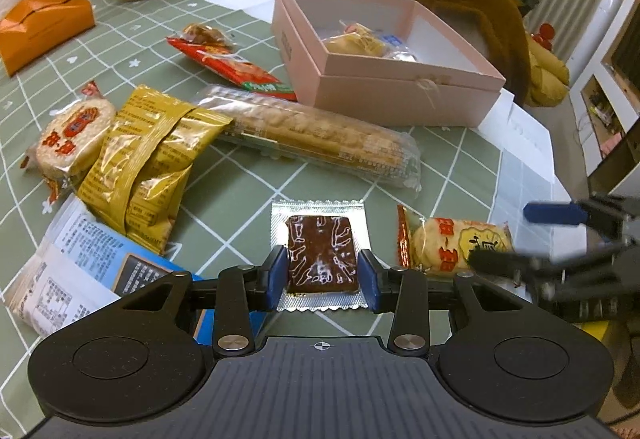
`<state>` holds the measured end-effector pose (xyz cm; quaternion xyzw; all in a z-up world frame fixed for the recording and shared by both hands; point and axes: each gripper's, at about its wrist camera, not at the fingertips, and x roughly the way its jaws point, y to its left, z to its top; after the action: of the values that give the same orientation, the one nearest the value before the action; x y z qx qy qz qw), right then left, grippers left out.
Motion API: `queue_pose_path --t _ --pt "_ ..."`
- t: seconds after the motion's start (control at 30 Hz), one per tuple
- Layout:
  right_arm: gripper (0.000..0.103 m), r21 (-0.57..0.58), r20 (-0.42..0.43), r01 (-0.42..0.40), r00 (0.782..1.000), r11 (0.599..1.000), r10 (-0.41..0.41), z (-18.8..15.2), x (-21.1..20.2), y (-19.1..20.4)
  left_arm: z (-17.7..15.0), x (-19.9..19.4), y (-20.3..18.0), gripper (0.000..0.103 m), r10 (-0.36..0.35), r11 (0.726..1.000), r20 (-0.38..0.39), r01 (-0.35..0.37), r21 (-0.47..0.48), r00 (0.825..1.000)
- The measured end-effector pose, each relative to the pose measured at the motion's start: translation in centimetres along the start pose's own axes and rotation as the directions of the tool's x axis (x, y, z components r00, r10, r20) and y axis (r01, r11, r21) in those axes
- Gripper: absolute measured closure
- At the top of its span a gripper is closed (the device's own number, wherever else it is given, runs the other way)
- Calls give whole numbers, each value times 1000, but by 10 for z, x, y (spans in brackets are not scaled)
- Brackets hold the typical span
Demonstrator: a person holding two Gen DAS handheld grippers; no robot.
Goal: Organize snacks
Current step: 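Grasp chocolate square packet with left tool while right tool approaches yellow rice-cracker packet, then grasp yellow rice-cracker packet with right tool while left tool lifts chocolate toward box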
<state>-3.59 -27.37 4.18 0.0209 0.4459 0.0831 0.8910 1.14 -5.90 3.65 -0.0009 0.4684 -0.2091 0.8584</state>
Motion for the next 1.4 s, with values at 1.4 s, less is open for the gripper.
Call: queue_pose_path --t 1.4 --pt "33 -107 -33 -31 999 994 28 9 13 13 -3 7 -28 55 126 988 16 -127 86 992"
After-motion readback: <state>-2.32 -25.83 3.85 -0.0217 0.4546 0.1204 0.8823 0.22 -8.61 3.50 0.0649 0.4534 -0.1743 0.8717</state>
